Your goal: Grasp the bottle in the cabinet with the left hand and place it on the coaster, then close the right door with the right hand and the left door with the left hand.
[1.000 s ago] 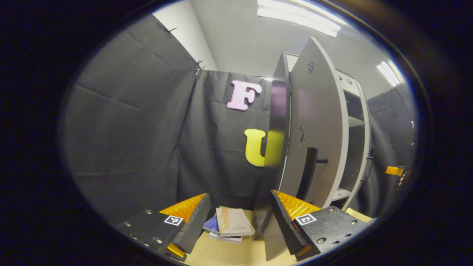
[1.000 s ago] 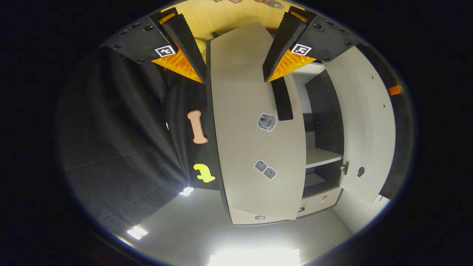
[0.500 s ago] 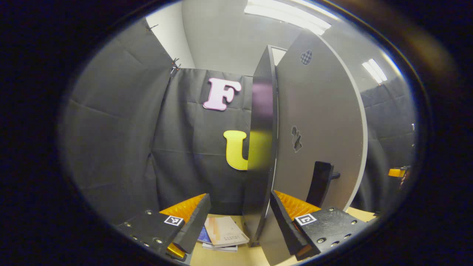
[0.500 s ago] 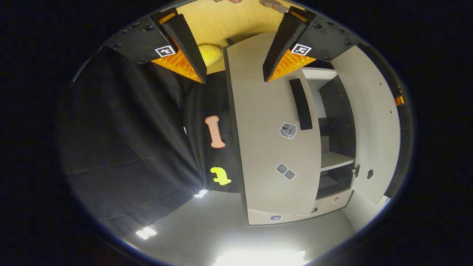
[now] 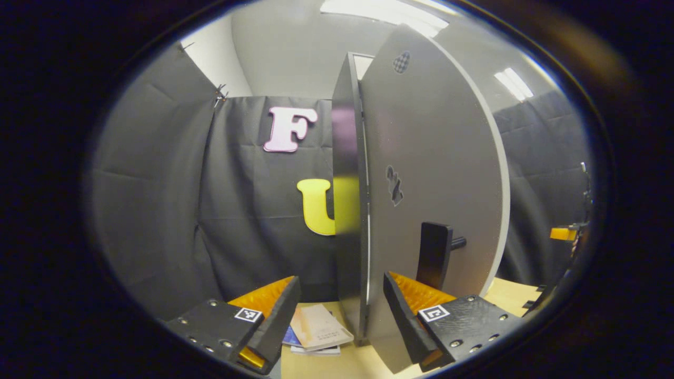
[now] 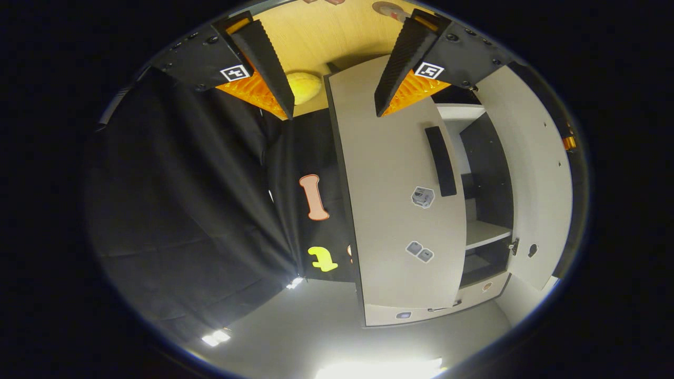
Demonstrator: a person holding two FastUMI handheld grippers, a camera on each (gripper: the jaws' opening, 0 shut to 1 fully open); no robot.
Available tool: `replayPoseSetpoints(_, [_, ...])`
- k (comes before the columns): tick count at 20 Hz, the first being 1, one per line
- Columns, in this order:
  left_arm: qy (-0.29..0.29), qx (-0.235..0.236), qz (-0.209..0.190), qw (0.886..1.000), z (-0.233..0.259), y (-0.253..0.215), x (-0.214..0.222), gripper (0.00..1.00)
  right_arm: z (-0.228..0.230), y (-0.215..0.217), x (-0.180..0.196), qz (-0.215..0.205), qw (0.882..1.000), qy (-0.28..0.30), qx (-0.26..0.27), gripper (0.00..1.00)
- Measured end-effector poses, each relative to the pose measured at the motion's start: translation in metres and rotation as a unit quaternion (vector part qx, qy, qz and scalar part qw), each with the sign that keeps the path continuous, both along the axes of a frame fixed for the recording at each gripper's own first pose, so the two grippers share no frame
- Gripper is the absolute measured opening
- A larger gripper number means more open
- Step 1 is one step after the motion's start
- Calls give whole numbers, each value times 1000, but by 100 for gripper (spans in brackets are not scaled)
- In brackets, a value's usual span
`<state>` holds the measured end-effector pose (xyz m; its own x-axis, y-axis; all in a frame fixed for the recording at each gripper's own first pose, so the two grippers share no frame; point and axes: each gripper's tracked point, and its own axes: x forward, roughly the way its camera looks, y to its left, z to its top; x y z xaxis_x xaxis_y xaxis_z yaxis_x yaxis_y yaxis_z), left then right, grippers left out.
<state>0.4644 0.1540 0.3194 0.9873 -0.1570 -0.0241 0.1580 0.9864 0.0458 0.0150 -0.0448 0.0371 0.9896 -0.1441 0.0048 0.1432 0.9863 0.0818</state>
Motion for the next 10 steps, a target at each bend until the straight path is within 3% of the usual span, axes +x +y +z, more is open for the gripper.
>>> replayPoseSetpoints(2, [1, 1, -1, 1000, 3, 0, 0, 92, -2, 0, 0, 1, 1000, -1, 1, 97])
replayPoseSetpoints(4, [0, 4, -8, 1000, 1, -5, 2, 96, -4, 1, 1, 3, 1000, 0, 7, 97])
replayPoseSetpoints(5, [2, 0, -17, 1000, -1, -8, 5, 92, -5, 2, 1, 5, 1000, 1, 11, 97])
replayPoseSetpoints(7, [2, 4, -34, 999, 0, -10, 8, 97, -6, 4, 3, 9, 1000, 2, 14, 98])
replayPoseSetpoints(10, [-4, 13, -40, 999, 2, -12, 9, 96, -5, -1, 4, 7, 1000, 1, 11, 97])
